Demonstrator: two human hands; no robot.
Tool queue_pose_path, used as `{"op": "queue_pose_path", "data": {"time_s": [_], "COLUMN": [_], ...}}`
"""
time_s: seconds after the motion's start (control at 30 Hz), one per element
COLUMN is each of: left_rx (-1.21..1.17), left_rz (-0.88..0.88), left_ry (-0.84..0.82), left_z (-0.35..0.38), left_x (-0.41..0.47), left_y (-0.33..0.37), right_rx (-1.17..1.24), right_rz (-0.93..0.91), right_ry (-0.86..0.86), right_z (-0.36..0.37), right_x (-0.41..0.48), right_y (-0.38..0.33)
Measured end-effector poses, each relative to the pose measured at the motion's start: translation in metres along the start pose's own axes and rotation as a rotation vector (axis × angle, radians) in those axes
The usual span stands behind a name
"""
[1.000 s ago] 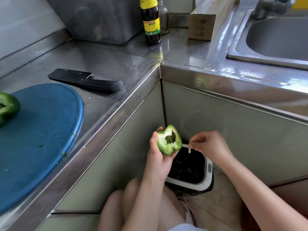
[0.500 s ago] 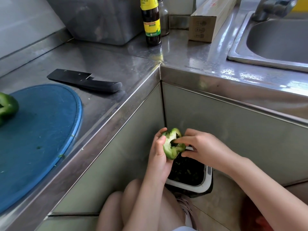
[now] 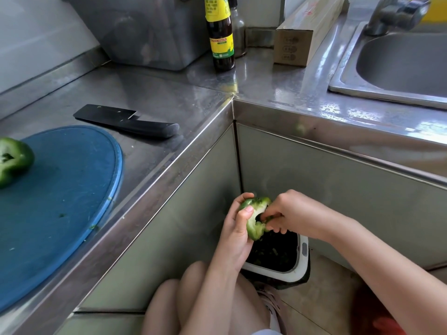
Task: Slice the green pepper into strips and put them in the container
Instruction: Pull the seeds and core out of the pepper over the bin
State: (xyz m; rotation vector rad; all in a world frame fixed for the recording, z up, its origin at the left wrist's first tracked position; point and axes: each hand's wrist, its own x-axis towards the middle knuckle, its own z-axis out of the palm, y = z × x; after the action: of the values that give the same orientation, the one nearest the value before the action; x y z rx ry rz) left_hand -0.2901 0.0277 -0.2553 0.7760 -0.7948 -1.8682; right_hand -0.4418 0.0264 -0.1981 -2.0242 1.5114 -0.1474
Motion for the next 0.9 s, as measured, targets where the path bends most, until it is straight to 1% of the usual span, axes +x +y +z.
{"op": "queue_pose_path", "data": {"time_s": [0.07, 0.13, 0.33, 0.43, 0.5, 0.6, 0.63, 0.7, 0.77, 0.83, 0.9], "left_rx": [0.007, -0.004, -0.045, -0.107, -0.195, -0.328, -0.338, -0.323, -0.326, -0.349, -0.367], "left_rz": [0.001, 0.004, -0.009, -0.006, -0.018, -0.055, -0.062, -0.072, -0.099, -0.121, -0.139], "left_ry": [0.007, 0.016, 0.042, 0.116, 0.196, 0.327, 0.357, 0.382, 0.387, 0.387, 0.383], "left_z": [0.003, 0.004, 0.004, 0.004, 0.003, -0.001, -0.003, -0.004, -0.004, -0.004, -0.004], "left_x": [-0.001, -0.001, 0.000, 0.003, 0.006, 0.011, 0.012, 0.011, 0.011, 0.012, 0.013], "left_y": [-0.001, -0.001, 0.004, 0.006, 0.008, 0.010, 0.011, 0.011, 0.011, 0.012, 0.012], "right_rx": [0.066, 0.114, 0.037, 0.093, 0.148, 0.347, 0.368, 0.281, 0.143, 0.086, 0.044], "right_rz": [0.028, 0.029, -0.092, -0.125, -0.111, 0.012, 0.048, 0.100, 0.127, 0.130, 0.145], "right_ry": [-0.015, 0.027, 0.184, 0.270, 0.353, 0.521, 0.556, 0.557, 0.494, 0.441, 0.425], "right_z": [0.002, 0.004, 0.012, 0.013, 0.017, 0.026, 0.030, 0.040, 0.047, 0.052, 0.054], "right_x": [0.000, -0.001, -0.002, -0.001, -0.003, -0.007, -0.007, -0.005, -0.001, 0.002, 0.005], "right_y": [0.001, 0.003, 0.005, 0.005, 0.003, 0.004, 0.007, 0.016, 0.021, 0.023, 0.023]}}
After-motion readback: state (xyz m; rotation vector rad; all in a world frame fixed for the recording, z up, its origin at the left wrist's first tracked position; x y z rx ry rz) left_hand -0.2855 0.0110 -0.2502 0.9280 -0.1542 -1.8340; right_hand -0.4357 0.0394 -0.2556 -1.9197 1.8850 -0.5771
